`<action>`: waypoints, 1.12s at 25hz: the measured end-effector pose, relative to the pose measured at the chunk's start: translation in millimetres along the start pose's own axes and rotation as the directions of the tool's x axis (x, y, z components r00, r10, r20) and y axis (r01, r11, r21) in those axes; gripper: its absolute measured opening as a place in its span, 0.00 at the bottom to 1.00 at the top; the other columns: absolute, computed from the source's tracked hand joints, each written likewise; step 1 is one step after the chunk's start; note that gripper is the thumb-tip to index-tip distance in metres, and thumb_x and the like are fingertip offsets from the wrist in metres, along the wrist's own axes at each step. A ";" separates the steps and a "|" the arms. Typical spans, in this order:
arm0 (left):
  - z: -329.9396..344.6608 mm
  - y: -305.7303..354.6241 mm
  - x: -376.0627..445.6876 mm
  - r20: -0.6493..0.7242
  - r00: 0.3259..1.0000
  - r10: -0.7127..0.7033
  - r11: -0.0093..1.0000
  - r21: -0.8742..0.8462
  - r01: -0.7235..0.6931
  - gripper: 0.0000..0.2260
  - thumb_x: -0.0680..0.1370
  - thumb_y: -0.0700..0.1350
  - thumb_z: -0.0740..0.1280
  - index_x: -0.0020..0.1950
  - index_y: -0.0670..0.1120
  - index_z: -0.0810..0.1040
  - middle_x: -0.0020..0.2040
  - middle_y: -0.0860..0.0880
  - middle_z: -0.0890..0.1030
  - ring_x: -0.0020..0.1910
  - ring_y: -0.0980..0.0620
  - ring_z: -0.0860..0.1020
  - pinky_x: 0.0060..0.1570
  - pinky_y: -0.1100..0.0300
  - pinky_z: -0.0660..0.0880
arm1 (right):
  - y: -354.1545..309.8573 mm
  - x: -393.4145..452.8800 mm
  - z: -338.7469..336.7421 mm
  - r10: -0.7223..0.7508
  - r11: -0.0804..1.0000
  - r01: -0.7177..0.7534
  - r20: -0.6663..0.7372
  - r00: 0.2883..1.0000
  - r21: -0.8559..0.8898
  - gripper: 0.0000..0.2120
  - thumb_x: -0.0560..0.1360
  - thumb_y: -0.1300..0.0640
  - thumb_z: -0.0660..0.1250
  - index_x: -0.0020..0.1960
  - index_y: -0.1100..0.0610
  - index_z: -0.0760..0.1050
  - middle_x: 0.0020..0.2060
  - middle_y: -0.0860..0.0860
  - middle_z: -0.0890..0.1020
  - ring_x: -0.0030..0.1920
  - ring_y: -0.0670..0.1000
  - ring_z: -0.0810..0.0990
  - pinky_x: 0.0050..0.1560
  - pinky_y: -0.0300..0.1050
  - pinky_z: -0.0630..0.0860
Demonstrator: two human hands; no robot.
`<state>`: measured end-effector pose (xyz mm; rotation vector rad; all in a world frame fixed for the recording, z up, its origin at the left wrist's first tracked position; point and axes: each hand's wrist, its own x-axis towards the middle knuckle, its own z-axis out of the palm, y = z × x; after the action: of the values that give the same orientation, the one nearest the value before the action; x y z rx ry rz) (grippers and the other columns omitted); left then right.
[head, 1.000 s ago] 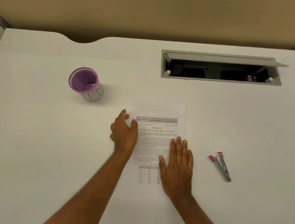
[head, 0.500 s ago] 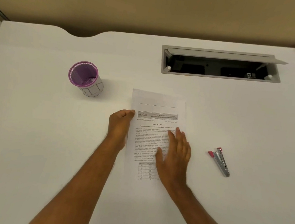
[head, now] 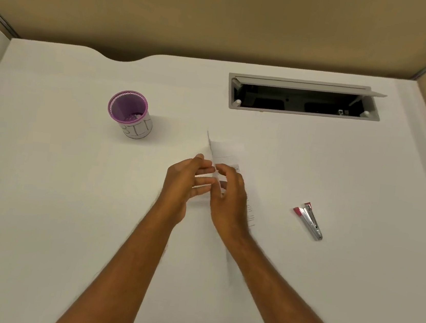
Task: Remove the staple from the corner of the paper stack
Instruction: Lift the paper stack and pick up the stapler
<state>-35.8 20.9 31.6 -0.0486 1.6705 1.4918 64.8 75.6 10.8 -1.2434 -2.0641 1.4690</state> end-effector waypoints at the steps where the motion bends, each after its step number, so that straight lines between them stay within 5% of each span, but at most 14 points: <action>1: -4.3 2.9 -1.4 -0.009 1.000 0.019 1.000 0.016 -0.019 0.14 0.83 0.52 0.65 0.59 0.44 0.83 0.52 0.47 0.88 0.48 0.46 0.88 0.46 0.56 0.85 | -3.6 0.7 -8.7 0.019 1.000 -0.019 0.032 0.999 0.016 0.15 0.83 0.60 0.65 0.69 0.52 0.74 0.65 0.49 0.79 0.61 0.51 0.81 0.60 0.44 0.81; 5: -32.8 21.2 0.1 -0.112 0.959 0.260 0.958 0.156 -0.242 0.07 0.81 0.48 0.68 0.57 0.48 0.82 0.55 0.51 0.84 0.52 0.54 0.80 0.52 0.59 0.75 | -26.6 3.1 -50.5 0.154 0.891 -0.260 0.291 0.944 0.372 0.14 0.79 0.66 0.68 0.64 0.58 0.78 0.57 0.55 0.87 0.55 0.54 0.86 0.57 0.50 0.83; 9: -57.9 46.5 6.6 -0.041 0.937 0.346 0.909 0.261 -0.324 0.13 0.77 0.61 0.69 0.56 0.55 0.82 0.54 0.57 0.84 0.50 0.64 0.81 0.47 0.63 0.74 | -32.2 9.2 -88.1 0.072 0.732 -0.402 0.525 0.848 0.550 0.19 0.77 0.63 0.72 0.67 0.57 0.78 0.61 0.59 0.85 0.58 0.60 0.85 0.56 0.54 0.83; 12: -62.5 42.8 20.3 0.036 0.957 0.287 0.793 0.552 -0.258 0.19 0.72 0.66 0.71 0.45 0.51 0.83 0.43 0.54 0.86 0.42 0.54 0.83 0.42 0.57 0.76 | -10.5 26.3 -90.1 0.141 0.858 -0.341 0.464 0.875 0.383 0.16 0.79 0.63 0.71 0.65 0.56 0.78 0.58 0.56 0.87 0.57 0.58 0.86 0.57 0.50 0.83; 15: -61.3 17.6 39.5 0.089 0.989 0.121 0.748 0.647 -0.150 0.17 0.74 0.56 0.76 0.39 0.43 0.79 0.37 0.47 0.82 0.36 0.49 0.78 0.36 0.57 0.70 | 23.6 46.1 -72.0 0.227 0.959 -0.268 0.318 0.921 0.094 0.13 0.80 0.64 0.69 0.63 0.56 0.79 0.55 0.54 0.86 0.57 0.56 0.84 0.60 0.48 0.80; 18: -51.4 -5.4 62.4 0.098 0.995 0.015 0.707 0.702 -0.080 0.16 0.74 0.52 0.77 0.40 0.40 0.78 0.38 0.46 0.78 0.38 0.49 0.74 0.36 0.57 0.65 | 56.4 61.1 -51.0 0.174 0.974 -0.137 0.214 0.961 -0.179 0.14 0.81 0.61 0.68 0.66 0.53 0.77 0.60 0.50 0.83 0.59 0.48 0.81 0.61 0.44 0.77; 22: -29.4 -4.1 89.8 0.095 0.994 0.056 0.737 0.667 -0.106 0.14 0.72 0.52 0.79 0.49 0.43 0.84 0.47 0.45 0.86 0.46 0.47 0.82 0.46 0.54 0.73 | 80.0 63.9 -44.7 0.021 0.975 0.018 0.172 0.985 -0.220 0.10 0.82 0.60 0.64 0.62 0.48 0.74 0.53 0.43 0.82 0.48 0.37 0.80 0.45 0.24 0.70; 25: -7.7 6.8 104.8 0.190 0.973 0.133 0.749 0.623 -0.224 0.11 0.73 0.47 0.79 0.53 0.46 0.84 0.46 0.50 0.86 0.45 0.54 0.81 0.48 0.59 0.74 | 84.4 63.4 -43.8 -0.065 0.940 0.124 0.189 0.980 -0.318 0.09 0.83 0.58 0.63 0.62 0.49 0.74 0.55 0.45 0.83 0.51 0.43 0.77 0.55 0.36 0.67; 28: 11.2 8.9 114.3 0.400 0.915 0.049 0.684 0.655 -0.323 0.15 0.75 0.43 0.77 0.62 0.50 0.82 0.51 0.51 0.87 0.53 0.55 0.83 0.56 0.60 0.75 | 88.4 63.3 -41.7 -0.093 0.934 0.141 0.157 0.983 -0.329 0.11 0.84 0.59 0.62 0.64 0.50 0.76 0.60 0.46 0.81 0.58 0.46 0.75 0.63 0.42 0.62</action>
<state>-105.2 89.2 -29.8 0.8029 1.8699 0.8135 98.0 159.2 -63.2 -1.1344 -2.5202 1.2118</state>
